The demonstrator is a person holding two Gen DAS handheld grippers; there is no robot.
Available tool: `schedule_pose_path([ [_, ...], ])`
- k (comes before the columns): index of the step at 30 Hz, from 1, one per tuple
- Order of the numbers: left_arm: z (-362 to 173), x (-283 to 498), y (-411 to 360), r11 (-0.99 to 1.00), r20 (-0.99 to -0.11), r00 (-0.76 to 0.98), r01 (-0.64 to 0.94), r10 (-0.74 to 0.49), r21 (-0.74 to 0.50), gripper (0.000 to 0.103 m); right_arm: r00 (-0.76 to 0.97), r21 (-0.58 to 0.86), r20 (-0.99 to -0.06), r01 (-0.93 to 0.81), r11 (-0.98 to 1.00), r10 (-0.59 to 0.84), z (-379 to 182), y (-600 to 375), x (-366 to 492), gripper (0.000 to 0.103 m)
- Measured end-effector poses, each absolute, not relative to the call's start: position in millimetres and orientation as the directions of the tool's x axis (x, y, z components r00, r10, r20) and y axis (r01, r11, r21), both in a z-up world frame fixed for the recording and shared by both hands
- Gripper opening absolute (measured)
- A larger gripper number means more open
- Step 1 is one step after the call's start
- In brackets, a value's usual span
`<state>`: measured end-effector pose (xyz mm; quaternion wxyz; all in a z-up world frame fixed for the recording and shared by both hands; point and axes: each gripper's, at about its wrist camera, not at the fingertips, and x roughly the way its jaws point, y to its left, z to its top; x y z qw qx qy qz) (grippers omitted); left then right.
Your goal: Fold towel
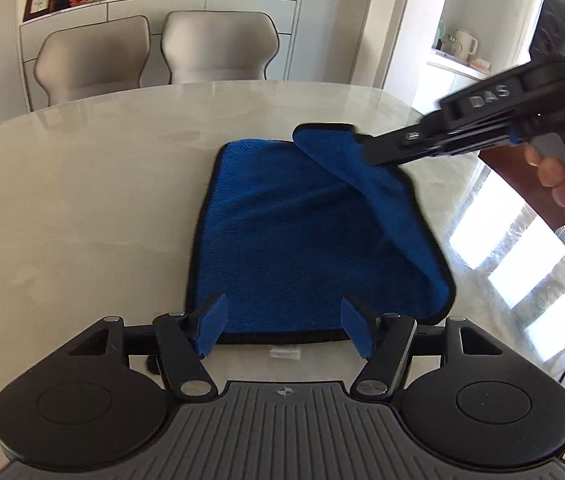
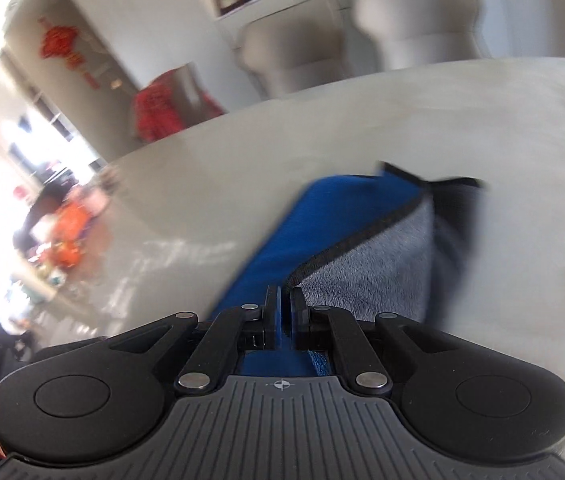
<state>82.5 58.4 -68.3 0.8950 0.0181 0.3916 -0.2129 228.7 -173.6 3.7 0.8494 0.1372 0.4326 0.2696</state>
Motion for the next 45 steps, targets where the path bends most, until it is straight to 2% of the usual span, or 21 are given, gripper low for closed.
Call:
schedule_pose_path([
  [6, -69.1, 72.4, 81.6, 0.927, -0.716, 0.613, 0.349, -0.334, -0.134, 0.068, 0.318, 0.426, -0.723, -0.493, 0.758, 0.613, -17.7, -81.8, 238.4, 0.005],
  [11, -70.9, 71.8, 91.5, 0.934, -0.719, 0.615, 0.327, -0.324, -0.141, 0.068, 0.234, 0.378, -0.785, -0.552, 0.743, 0.573, -43.0, -40.5, 233.1, 0.006],
  [16, -68.8, 76.4, 89.3, 0.926, -0.709, 0.613, 0.345, -0.348, -0.156, 0.068, 0.155, 0.366, -0.816, -0.606, 0.706, 0.556, -44.0, -38.7, 230.0, 0.025],
  [18, -66.0, 79.7, 85.8, 0.92, -0.7, 0.615, 0.356, -0.364, -0.166, 0.069, 0.176, 0.336, -0.813, -0.636, 0.694, 0.555, -30.7, -47.8, 233.7, 0.025],
  [21, -63.8, 87.1, 78.3, 0.913, -0.688, 0.613, 0.357, -0.389, -0.198, 0.077, 0.281, 0.253, -0.808, -0.628, 0.736, 0.518, -8.8, -73.0, 261.7, 0.026],
  [25, -66.9, 100.5, 65.3, 0.911, -0.698, 0.591, 0.328, -0.404, -0.249, 0.077, 0.428, 0.095, -0.813, -0.571, 0.815, 0.395, -7.2, -99.1, 315.9, 0.026],
  [28, -73.2, 107.0, 56.2, 0.912, -0.728, 0.552, 0.297, -0.405, -0.282, 0.077, 0.456, 0.009, -0.808, -0.623, 0.782, 0.373, -15.1, -109.4, 342.6, 0.026],
  [33, -72.0, 102.8, 41.8, 0.889, -0.713, 0.54, 0.353, -0.447, -0.291, 0.077, 0.417, -0.078, -0.82, -0.761, 0.644, 0.392, -29.8, -109.0, 361.6, 0.026],
  [45, -90.6, 109.9, 27.9, 0.882, -0.745, 0.486, 0.351, -0.458, -0.313, 0.077, 0.278, -0.11, -0.857, -0.921, 0.373, 0.434, -47.6, -96.8, 387.6, 0.026],
])
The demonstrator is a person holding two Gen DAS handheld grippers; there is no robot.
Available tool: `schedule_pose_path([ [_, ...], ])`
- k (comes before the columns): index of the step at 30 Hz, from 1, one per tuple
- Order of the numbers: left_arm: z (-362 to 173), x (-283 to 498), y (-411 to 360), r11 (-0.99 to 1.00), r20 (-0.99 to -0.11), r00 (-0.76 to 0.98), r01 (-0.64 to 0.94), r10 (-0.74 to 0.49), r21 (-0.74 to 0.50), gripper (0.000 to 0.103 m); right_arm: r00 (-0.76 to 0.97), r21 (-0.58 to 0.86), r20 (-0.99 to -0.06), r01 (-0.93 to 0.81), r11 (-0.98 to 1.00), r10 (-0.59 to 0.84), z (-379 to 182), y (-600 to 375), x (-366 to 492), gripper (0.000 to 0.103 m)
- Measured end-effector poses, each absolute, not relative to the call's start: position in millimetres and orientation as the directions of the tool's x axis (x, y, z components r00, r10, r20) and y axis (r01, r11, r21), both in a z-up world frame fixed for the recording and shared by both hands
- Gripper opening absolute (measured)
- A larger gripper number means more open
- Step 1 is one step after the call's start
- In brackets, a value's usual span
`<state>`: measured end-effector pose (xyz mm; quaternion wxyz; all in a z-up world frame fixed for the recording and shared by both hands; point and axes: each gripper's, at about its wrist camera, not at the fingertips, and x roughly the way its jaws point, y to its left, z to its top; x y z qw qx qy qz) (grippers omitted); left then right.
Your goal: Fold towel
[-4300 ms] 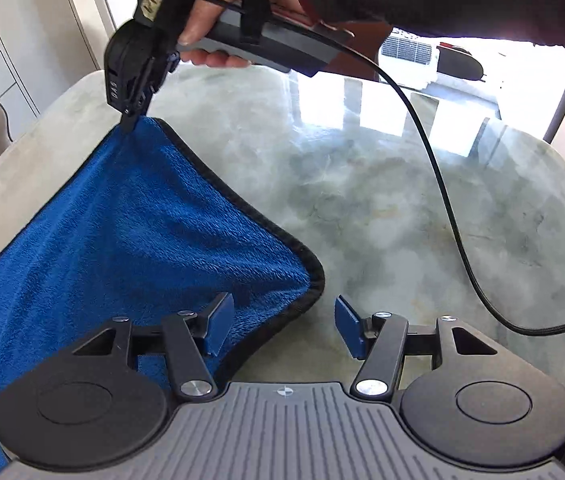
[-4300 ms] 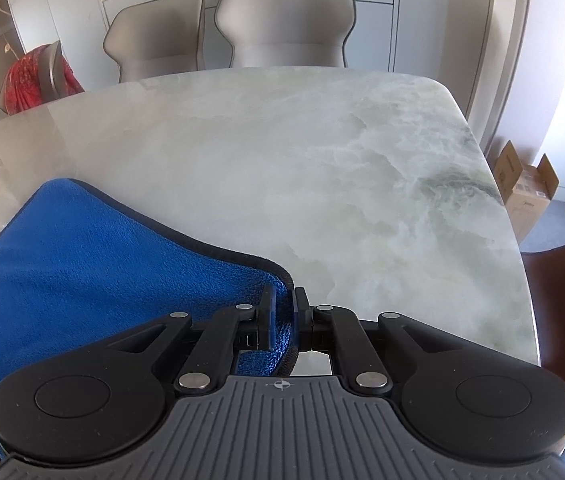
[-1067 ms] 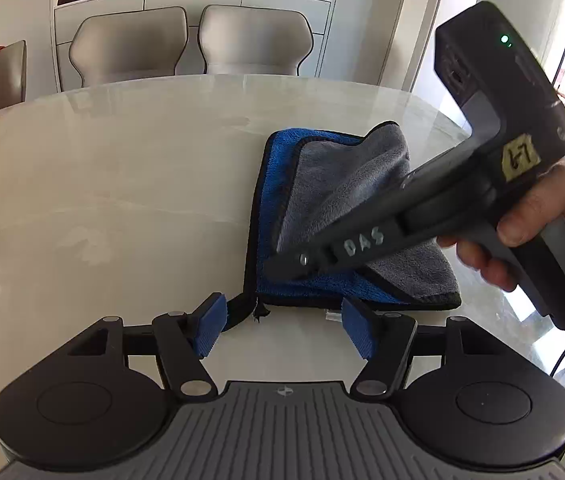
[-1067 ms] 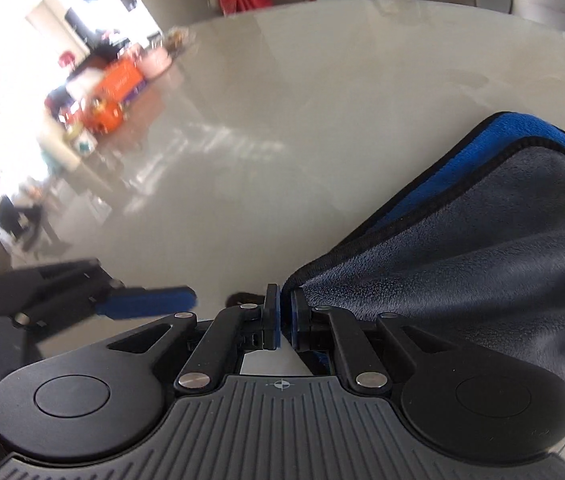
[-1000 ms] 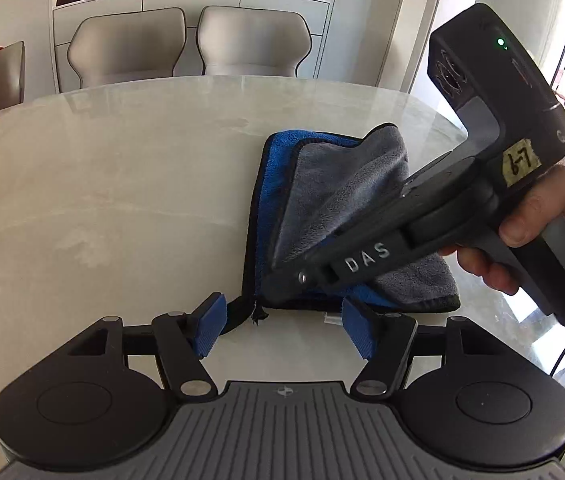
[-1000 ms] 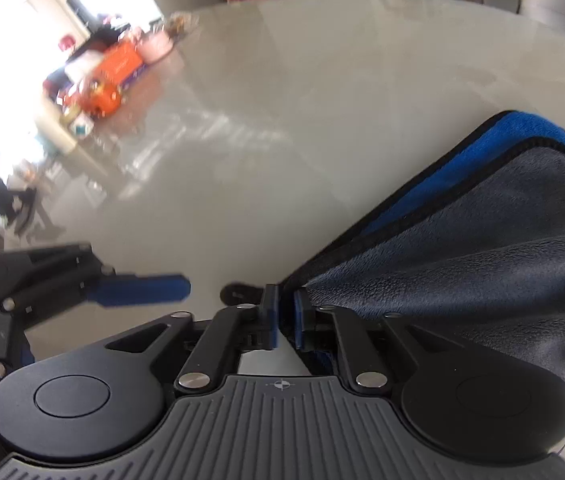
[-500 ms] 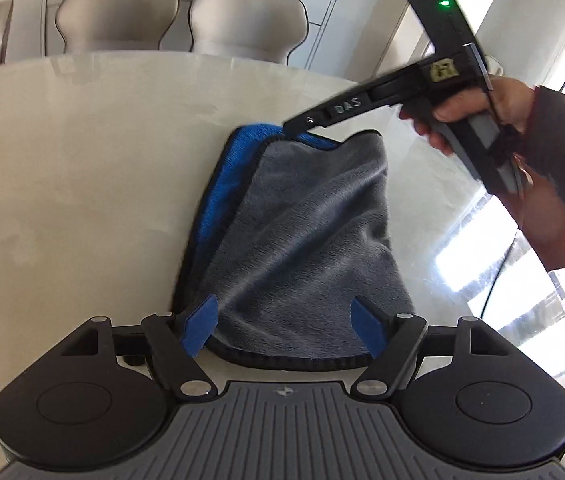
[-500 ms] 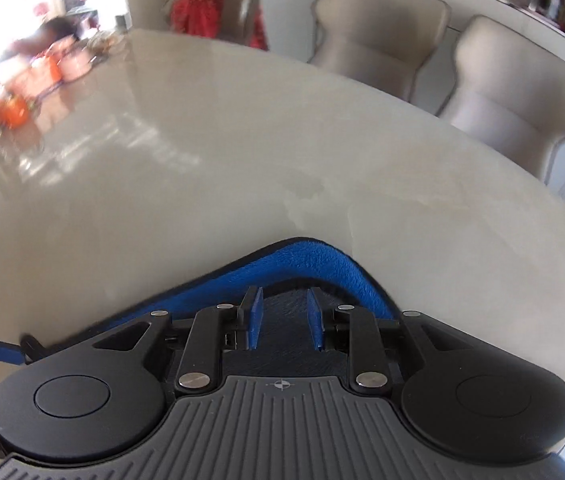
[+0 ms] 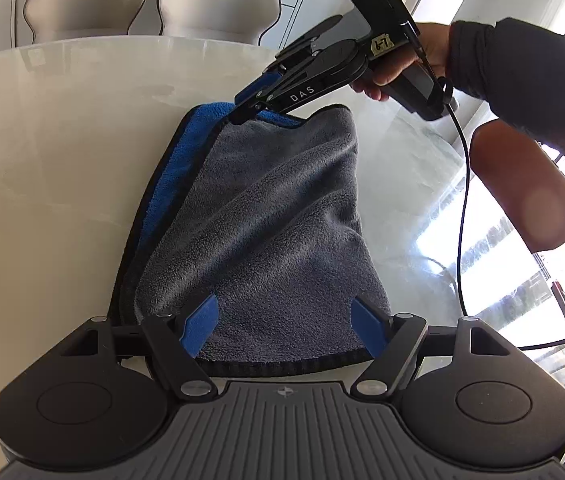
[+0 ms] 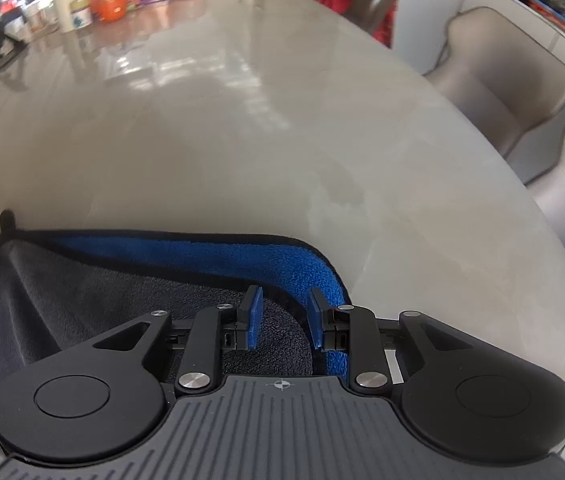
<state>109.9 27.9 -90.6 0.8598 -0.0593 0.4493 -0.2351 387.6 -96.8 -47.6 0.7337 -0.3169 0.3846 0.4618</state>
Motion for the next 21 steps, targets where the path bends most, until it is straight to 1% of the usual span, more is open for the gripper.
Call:
schedule_pose_path([
  [6, -96.7, 112.8, 25.7, 0.883, -0.755, 0.471, 0.345, -0.456, -0.318, 0.077, 0.228, -0.132, -0.885, -0.959, 0.249, 0.406, -51.7, -89.0, 391.0, 0.026],
  [12, -98.5, 114.9, 24.8, 0.881, -0.756, 0.468, 0.351, -0.458, -0.316, 0.078, 0.188, -0.126, -0.899, -0.976, 0.178, 0.395, -52.1, -86.2, 393.3, 0.025],
  [14, -98.4, 115.2, 24.4, 0.882, -0.757, 0.469, 0.354, -0.456, -0.312, 0.078, 0.164, -0.102, -0.909, -0.979, 0.178, 0.383, -50.9, -84.7, 393.9, 0.019],
  [15, -98.5, 115.3, 24.2, 0.882, -0.757, 0.469, 0.355, -0.455, -0.31, 0.079, 0.149, -0.088, -0.914, -0.981, 0.173, 0.378, -50.2, -83.8, 393.7, 0.013],
  [16, -98.6, 115.5, 24.1, 0.882, -0.757, 0.469, 0.356, -0.454, -0.309, 0.079, 0.145, -0.087, -0.915, -0.982, 0.167, 0.376, -49.9, -83.4, 392.2, 0.009],
  [18, -98.9, 115.4, 24.7, 0.881, -0.755, 0.47, 0.358, -0.457, -0.31, 0.079, 0.164, -0.112, -0.913, -0.981, 0.156, 0.375, -48.7, -83.0, 387.0, 0.006],
  [21, -99.5, 116.5, 24.4, 0.881, -0.754, 0.472, 0.358, -0.456, -0.309, 0.079, 0.196, -0.153, -0.907, -0.978, 0.142, 0.373, -43.0, -80.8, 378.7, 0.004],
])
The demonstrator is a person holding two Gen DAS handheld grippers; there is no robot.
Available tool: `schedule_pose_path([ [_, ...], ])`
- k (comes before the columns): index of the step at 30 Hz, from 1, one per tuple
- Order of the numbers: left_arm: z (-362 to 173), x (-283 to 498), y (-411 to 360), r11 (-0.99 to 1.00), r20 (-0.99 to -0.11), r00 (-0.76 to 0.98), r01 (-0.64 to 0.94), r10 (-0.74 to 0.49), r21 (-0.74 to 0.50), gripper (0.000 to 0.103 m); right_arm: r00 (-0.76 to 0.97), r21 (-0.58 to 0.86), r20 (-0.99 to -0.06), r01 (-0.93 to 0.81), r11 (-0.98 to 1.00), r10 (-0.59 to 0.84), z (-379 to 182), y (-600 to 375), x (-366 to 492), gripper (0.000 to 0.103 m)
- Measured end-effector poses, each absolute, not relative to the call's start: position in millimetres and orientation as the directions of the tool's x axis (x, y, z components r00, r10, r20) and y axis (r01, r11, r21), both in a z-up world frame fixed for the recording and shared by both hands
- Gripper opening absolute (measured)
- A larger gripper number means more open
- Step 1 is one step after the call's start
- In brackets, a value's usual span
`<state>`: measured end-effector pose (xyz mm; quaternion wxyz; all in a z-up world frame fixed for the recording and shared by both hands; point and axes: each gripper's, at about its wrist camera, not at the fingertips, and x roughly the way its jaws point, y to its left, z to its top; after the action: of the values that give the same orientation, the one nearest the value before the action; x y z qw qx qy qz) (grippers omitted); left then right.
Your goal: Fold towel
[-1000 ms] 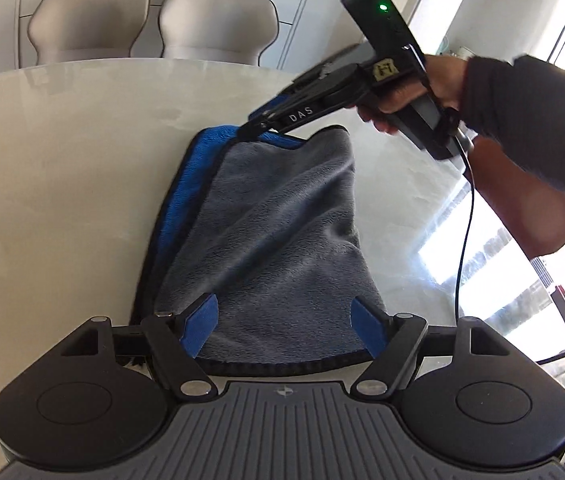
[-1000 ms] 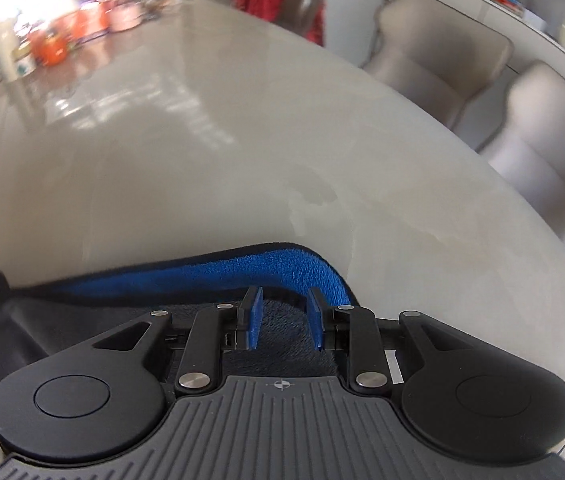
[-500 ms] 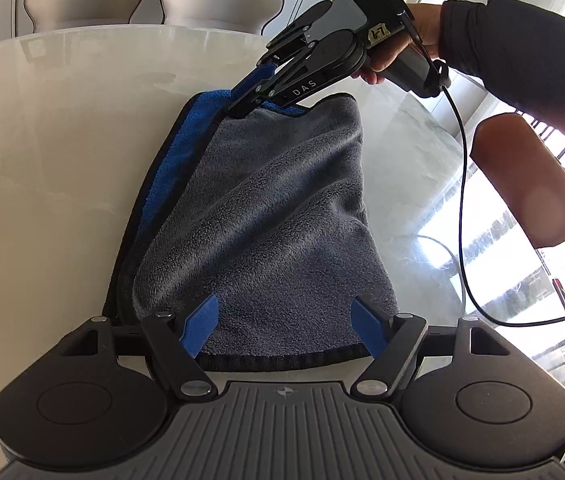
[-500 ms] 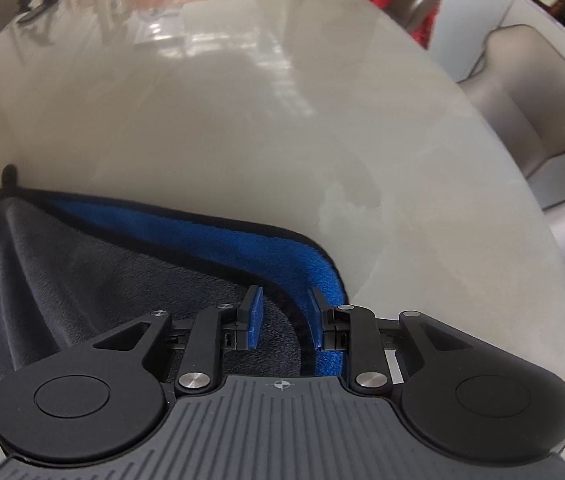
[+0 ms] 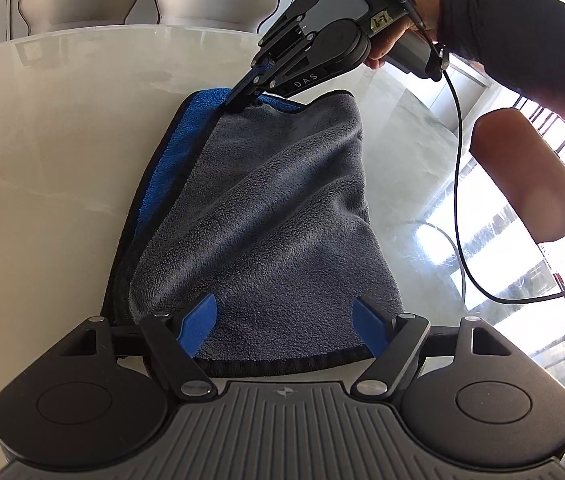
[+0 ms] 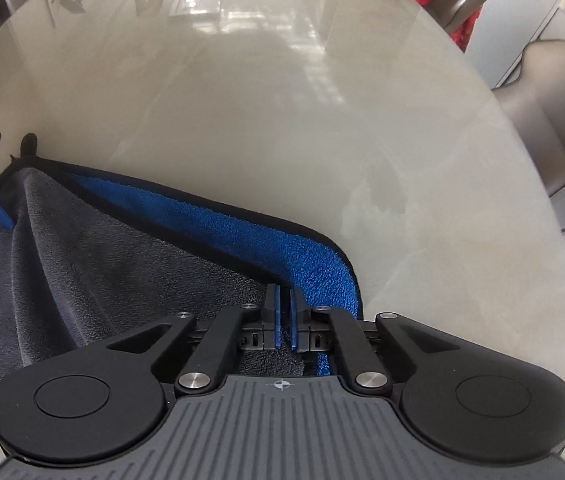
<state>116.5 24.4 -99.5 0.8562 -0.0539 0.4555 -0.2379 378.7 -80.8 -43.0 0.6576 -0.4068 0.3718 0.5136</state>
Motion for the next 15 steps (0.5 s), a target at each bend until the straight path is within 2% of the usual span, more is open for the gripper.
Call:
schedule_pose_path([
  [6, -101.1, 119.7, 23.9, 0.885, -0.753, 0.477, 0.347, -0.453, -0.312, 0.079, 0.294, -0.251, -0.846, -0.955, 0.155, 0.445, -12.0, -74.6, 371.7, 0.004],
  [9, -101.2, 120.2, 23.2, 0.887, -0.756, 0.478, 0.346, -0.448, -0.307, 0.079, 0.298, -0.237, -0.824, -0.954, 0.184, 0.483, -1.5, -67.7, 382.7, 0.004],
  [15, -101.1, 119.7, 22.5, 0.889, -0.76, 0.477, 0.351, -0.441, -0.295, 0.079, 0.347, -0.298, -0.839, -0.938, 0.18, 0.42, -33.9, -53.3, 377.5, 0.007],
])
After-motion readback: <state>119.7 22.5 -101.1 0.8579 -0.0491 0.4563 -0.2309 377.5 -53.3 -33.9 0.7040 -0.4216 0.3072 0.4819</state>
